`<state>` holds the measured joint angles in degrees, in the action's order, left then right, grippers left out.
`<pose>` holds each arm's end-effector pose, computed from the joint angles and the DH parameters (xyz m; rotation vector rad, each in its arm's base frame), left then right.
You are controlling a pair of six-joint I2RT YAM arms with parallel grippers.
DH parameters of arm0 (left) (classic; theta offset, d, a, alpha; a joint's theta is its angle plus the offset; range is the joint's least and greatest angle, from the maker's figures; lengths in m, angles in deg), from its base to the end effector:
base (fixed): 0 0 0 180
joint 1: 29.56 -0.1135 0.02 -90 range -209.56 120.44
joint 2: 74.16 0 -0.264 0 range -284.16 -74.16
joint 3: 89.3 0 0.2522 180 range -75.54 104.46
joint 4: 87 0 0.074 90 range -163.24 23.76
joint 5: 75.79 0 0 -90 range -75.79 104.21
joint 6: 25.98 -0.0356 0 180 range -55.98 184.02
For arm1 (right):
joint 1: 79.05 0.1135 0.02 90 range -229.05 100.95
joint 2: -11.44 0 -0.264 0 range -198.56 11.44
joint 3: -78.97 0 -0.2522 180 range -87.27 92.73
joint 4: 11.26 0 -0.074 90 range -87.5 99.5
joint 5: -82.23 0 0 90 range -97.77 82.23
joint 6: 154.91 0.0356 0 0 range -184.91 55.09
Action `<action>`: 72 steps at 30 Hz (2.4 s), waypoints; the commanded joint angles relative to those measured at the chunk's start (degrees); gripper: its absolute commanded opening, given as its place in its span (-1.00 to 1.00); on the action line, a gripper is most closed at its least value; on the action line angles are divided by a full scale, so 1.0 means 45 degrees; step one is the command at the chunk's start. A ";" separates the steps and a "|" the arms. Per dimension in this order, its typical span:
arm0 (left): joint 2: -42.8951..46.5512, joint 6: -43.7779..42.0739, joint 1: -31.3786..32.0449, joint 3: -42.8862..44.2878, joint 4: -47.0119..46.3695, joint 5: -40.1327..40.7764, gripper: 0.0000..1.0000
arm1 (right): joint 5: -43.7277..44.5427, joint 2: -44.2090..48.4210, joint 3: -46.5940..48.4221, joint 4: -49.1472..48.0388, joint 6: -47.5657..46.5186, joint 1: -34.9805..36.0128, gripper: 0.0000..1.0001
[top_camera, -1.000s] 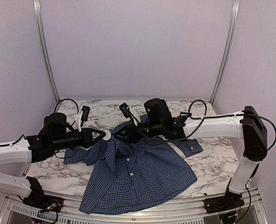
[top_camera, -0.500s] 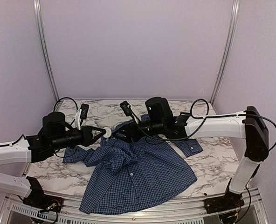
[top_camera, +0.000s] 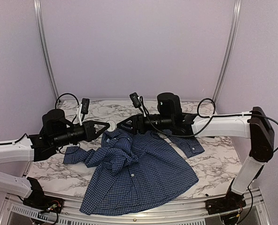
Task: Remove the brooch from the garment
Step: Close the brooch securely.
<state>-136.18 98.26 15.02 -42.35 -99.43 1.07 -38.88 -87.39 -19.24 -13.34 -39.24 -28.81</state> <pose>0.1711 -0.1800 0.2761 0.3503 1.7302 -1.2200 0.2433 0.3212 0.2735 -0.8419 1.8602 1.3813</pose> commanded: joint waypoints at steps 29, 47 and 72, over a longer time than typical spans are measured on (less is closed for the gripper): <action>-0.3299 0.0824 0.0304 0.2621 -0.4142 -0.1513 -1.00 | -0.2430 0.1152 -0.2645 -0.7469 0.4219 -0.1672 0.18; -0.3459 0.0796 0.0465 0.2705 -0.4277 -0.1567 -1.00 | -0.3117 0.0505 -0.1898 -0.7597 0.4366 -0.1207 -0.14; -0.3223 0.0196 0.0678 0.2708 -0.3546 -0.1693 -1.00 | -0.3458 0.0041 -0.1715 -0.8257 0.5038 -0.1057 -0.76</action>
<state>-151.37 100.77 17.66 -31.55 -116.51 -5.34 -53.33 -86.03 -29.60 -49.14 -17.05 -34.21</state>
